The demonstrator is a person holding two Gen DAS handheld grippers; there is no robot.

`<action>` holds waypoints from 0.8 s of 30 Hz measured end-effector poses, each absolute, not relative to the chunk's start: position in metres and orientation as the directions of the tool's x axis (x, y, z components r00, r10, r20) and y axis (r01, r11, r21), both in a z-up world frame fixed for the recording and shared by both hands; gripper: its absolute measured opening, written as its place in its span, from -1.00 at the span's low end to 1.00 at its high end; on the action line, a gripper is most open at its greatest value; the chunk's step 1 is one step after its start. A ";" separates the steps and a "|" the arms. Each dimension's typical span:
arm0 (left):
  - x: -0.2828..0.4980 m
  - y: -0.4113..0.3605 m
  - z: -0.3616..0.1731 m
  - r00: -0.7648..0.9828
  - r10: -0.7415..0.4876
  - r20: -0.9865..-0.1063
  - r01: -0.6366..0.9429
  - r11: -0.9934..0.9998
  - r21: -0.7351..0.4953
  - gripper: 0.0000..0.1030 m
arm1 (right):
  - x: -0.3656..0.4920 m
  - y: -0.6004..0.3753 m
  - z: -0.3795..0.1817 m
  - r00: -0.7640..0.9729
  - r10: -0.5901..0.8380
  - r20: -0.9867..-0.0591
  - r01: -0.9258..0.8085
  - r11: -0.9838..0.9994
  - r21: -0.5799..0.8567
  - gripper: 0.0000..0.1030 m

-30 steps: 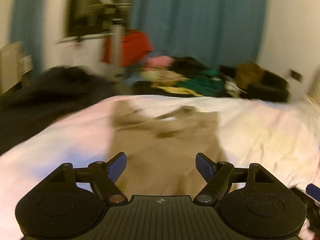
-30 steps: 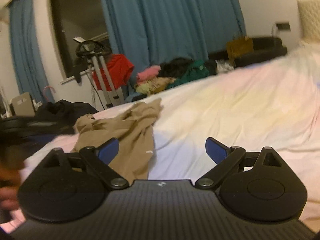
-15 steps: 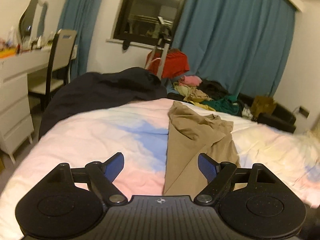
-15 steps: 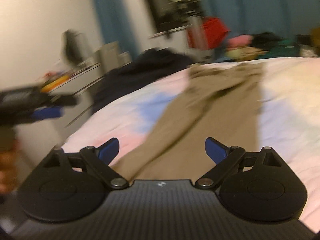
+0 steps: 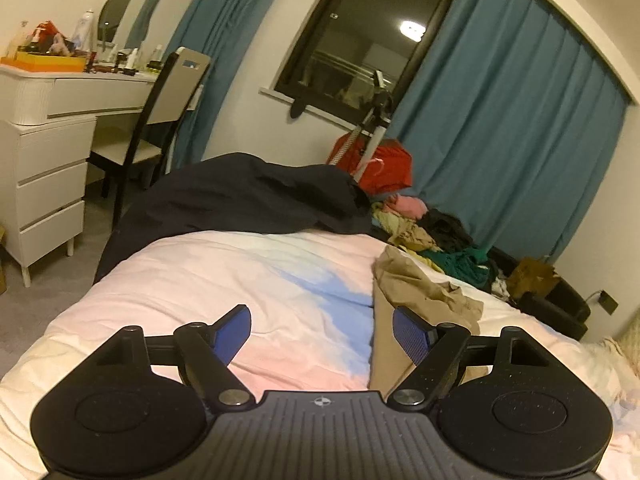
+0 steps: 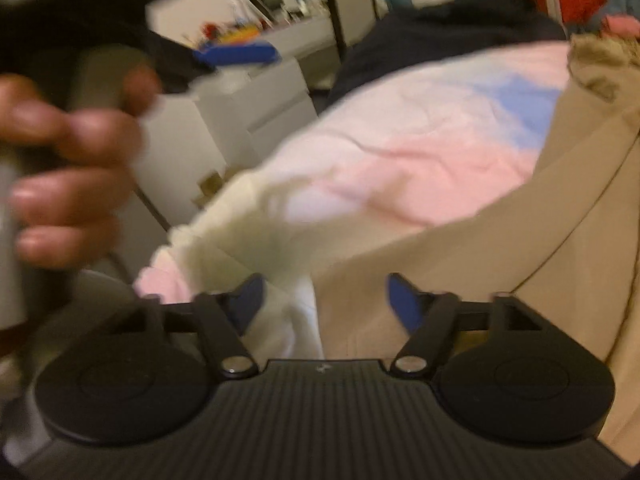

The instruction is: Fold clothes

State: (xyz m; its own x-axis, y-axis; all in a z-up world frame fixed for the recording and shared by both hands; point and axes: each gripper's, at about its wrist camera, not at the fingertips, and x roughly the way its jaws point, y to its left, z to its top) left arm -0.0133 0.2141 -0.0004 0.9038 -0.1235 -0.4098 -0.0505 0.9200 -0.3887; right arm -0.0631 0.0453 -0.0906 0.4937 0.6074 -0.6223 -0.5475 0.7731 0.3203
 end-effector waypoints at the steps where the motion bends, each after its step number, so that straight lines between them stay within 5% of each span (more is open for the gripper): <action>1: -0.013 0.215 -0.001 0.903 -0.125 -0.412 -0.052 0.918 -0.393 0.56 | -0.060 0.048 -0.092 0.499 0.588 -0.636 -0.533 0.787 0.310 -0.02; 3: -0.011 0.216 -0.002 0.900 -0.129 -0.416 -0.055 0.914 -0.401 0.56 | -0.060 0.050 -0.094 0.516 0.556 -0.651 -0.517 0.809 0.281 -0.57; 6: -0.009 0.212 -0.002 0.893 -0.134 -0.429 -0.049 0.920 -0.390 0.56 | -0.067 0.045 -0.088 0.558 0.536 -0.634 -0.506 0.825 0.251 -0.78; 14: -0.009 0.177 -0.008 0.864 -0.221 -0.453 0.066 0.940 -0.334 0.58 | -0.134 -0.011 -0.038 0.698 0.526 -0.486 -0.468 0.849 0.246 -0.84; 24: -0.007 0.105 -0.036 0.703 -0.438 -0.560 0.312 0.898 -0.310 0.38 | -0.169 -0.076 -0.064 0.725 0.446 -0.525 -0.263 0.884 0.387 -0.85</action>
State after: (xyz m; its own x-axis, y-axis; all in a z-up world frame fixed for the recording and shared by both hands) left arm -0.0070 0.1046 -0.0358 0.7035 -0.4379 -0.5598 0.3123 0.8980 -0.3101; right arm -0.1695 -0.0764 -0.0636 0.7252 0.4456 -0.5249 -0.2633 0.8839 0.3866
